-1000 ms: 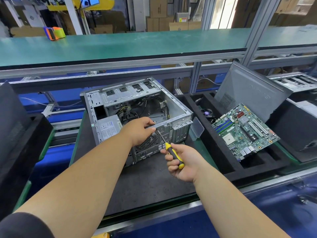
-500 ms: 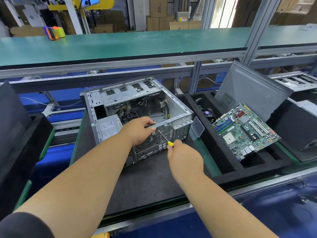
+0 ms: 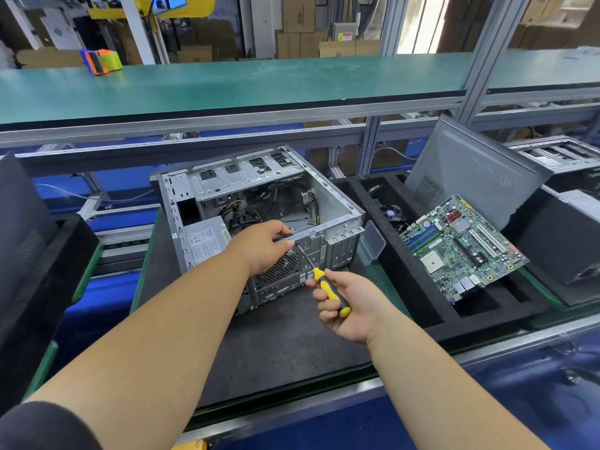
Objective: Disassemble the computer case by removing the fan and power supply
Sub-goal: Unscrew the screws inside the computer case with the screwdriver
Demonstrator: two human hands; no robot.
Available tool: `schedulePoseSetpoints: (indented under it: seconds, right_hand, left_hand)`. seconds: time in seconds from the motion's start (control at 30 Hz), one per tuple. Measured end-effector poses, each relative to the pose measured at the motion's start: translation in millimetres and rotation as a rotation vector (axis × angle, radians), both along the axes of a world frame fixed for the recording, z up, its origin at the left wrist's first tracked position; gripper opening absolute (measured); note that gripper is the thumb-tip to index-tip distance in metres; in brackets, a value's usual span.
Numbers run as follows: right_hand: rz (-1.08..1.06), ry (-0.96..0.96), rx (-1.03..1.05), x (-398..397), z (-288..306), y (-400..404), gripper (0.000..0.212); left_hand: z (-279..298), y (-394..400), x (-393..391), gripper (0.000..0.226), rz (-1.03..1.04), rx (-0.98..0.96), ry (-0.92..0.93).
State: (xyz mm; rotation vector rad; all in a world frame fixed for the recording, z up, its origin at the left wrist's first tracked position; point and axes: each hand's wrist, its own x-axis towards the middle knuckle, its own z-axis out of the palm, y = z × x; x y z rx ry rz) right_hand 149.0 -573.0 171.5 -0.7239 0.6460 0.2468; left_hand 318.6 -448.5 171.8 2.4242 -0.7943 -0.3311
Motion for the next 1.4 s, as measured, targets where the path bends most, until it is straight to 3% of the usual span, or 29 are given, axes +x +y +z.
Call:
schedulePoseSetpoints:
  seconds: [0.1, 0.2, 0.3, 0.47, 0.57, 0.63, 0.7, 0.77, 0.93, 1.03, 1.1, 1.23, 1.33, 1.4]
  right_hand:
    - [-0.027, -0.002, -0.054, -0.2, 0.4, 4.8, 0.035]
    - [-0.041, 0.040, -0.279, 4.8, -1.0, 12.1, 0.037]
    - [0.057, 0.131, -0.724, 8.6, 1.6, 17.1, 0.038]
    - [0.258, 0.100, -1.706, -0.5, -2.7, 20.9, 0.033]
    - [0.325, 0.158, -2.027, 0.3, -4.7, 25.2, 0.032]
    - [0.341, 0.160, -2.117, 1.0, -5.9, 25.4, 0.030]
    - [0.333, 0.139, -2.091, 0.5, -7.8, 21.8, 0.027]
    - [0.262, 0.078, -1.840, 1.4, -7.9, 16.2, 0.023]
    - [-0.036, 0.090, -0.448, 6.5, 1.1, 5.7, 0.031]
    - [-0.012, 0.063, -0.062, 2.0, 5.4, 2.7, 0.037]
    - [-0.002, 0.050, -0.066, 0.6, 6.3, 3.4, 0.036]
    - [0.002, 0.055, -0.299, 4.4, 2.9, 9.5, 0.037]
    - [0.047, 0.075, -0.594, 6.7, 0.3, 12.6, 0.036]
    - [0.109, 0.068, -0.896, 5.4, 0.0, 12.2, 0.035]
  left_hand:
    - [-0.2, -0.2, 0.4, 0.020, 0.000, 0.002, -0.001]
    - [-0.6, -0.1, 0.4, 0.019, 0.002, -0.005, 0.000]
    - [-0.8, 0.0, 0.1, 0.018, 0.007, -0.009, -0.003]
    - [-0.5, -0.6, -0.1, 0.015, 0.005, -0.005, -0.008]
    - [-0.8, -0.6, 0.2, 0.015, 0.006, 0.001, -0.014]
    - [-1.2, -0.5, 0.4, 0.017, 0.006, -0.003, -0.012]
    - [-1.5, -0.5, 0.7, 0.017, 0.006, -0.007, -0.007]
    - [-1.6, -0.4, 1.0, 0.017, 0.005, -0.008, -0.005]
    - [-1.6, -0.4, 1.2, 0.018, 0.002, -0.003, -0.012]
    - [-1.3, -0.6, 1.6, 0.019, 0.002, 0.003, -0.014]
    - [-1.1, -0.6, 1.8, 0.018, 0.004, 0.001, -0.010]
    - [-1.1, -0.7, 0.9, 0.016, 0.005, 0.001, -0.008]
    - [-1.1, -0.2, 0.9, 0.015, 0.008, 0.003, -0.007]
    - [-1.0, 0.1, 1.2, 0.016, 0.009, 0.004, -0.005]
